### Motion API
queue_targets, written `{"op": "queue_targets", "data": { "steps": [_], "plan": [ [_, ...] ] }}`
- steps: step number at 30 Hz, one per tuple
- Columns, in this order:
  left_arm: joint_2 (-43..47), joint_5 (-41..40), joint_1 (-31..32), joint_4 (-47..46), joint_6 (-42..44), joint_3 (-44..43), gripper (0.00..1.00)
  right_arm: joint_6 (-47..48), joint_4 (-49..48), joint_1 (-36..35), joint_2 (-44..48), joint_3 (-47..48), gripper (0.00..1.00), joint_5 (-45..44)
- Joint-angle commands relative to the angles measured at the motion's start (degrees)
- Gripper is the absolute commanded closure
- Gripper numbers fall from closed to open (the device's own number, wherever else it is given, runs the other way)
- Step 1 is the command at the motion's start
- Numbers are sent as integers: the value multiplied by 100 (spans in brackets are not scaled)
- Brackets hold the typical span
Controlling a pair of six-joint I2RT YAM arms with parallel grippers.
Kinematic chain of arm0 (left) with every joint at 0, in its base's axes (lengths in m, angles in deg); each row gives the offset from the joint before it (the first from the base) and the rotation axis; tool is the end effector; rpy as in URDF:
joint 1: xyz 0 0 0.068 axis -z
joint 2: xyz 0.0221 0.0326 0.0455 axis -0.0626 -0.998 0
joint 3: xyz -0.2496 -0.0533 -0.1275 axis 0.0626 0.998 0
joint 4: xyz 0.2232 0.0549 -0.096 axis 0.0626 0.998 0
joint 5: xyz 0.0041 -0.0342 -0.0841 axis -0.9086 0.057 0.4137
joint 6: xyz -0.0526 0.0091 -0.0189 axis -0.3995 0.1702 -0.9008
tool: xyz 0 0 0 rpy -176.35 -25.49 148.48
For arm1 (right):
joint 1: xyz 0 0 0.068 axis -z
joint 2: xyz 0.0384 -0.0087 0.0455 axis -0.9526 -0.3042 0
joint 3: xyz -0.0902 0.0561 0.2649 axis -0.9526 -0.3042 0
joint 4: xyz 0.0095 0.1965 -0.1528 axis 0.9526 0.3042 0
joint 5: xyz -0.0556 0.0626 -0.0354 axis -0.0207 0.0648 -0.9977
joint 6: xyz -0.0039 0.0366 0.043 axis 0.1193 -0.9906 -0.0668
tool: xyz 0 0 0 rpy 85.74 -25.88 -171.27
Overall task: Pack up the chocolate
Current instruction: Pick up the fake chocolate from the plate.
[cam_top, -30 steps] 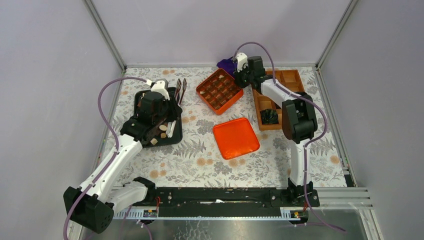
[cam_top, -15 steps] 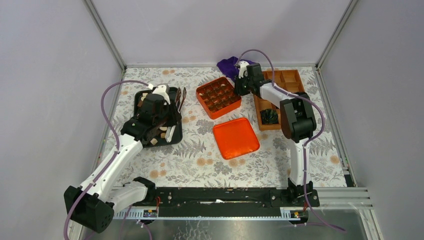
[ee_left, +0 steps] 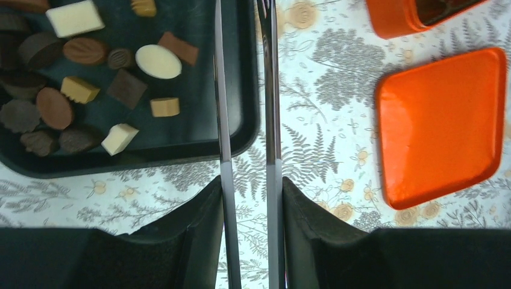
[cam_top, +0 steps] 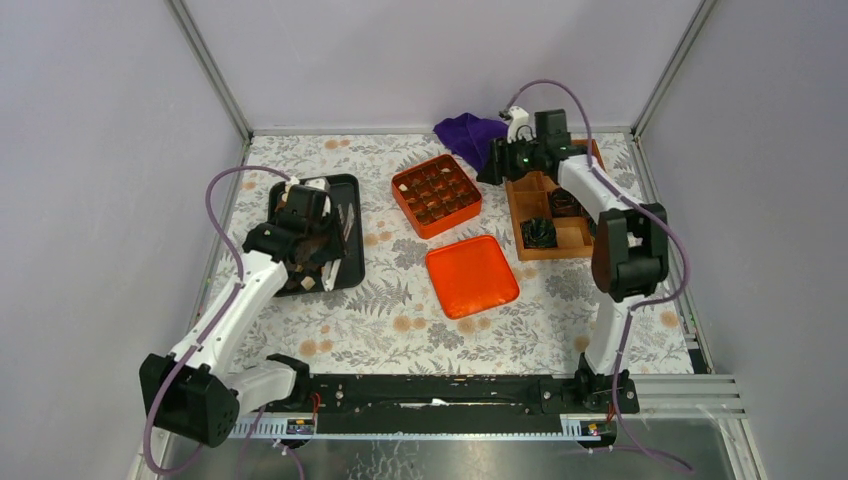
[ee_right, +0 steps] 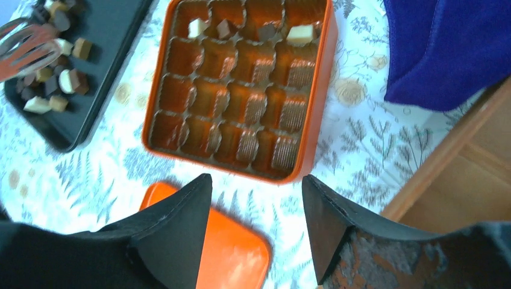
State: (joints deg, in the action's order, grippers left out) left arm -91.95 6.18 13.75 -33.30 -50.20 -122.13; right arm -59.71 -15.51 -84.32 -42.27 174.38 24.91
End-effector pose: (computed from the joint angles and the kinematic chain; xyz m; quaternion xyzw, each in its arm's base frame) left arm 0.2012 -0.0612 0.3025 -0.0684 0.9399 -0.1038 0.3180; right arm 0.4459 0.1186 0.2669 -0.2634 0.8190 0.2992 0.4126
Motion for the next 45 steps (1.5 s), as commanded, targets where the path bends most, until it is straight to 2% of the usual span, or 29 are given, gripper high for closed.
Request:
{"op": "queue_targets", "data": {
  "steps": [1, 5, 10, 36, 45],
  "plan": [
    [-187, 97, -382, 351, 30, -300, 58, 637, 344, 87, 1111, -653, 34, 863],
    [-392, 171, -658, 564, 135, -375, 58, 957, 492, 95, 1574, -1169, 33, 952],
    [-506, 70, -901, 788, 175, -449, 58, 1014, 488, 144, 1671, -1448, 33, 1077],
    [-1470, -4, -1325, 457, 609, -620, 54, 797, 231, 149, 1577, -1668, 33, 1493],
    [-1544, 72, -1386, 349, 630, -567, 62, 802, 233, 149, 1571, -1677, 33, 1533]
  ]
}}
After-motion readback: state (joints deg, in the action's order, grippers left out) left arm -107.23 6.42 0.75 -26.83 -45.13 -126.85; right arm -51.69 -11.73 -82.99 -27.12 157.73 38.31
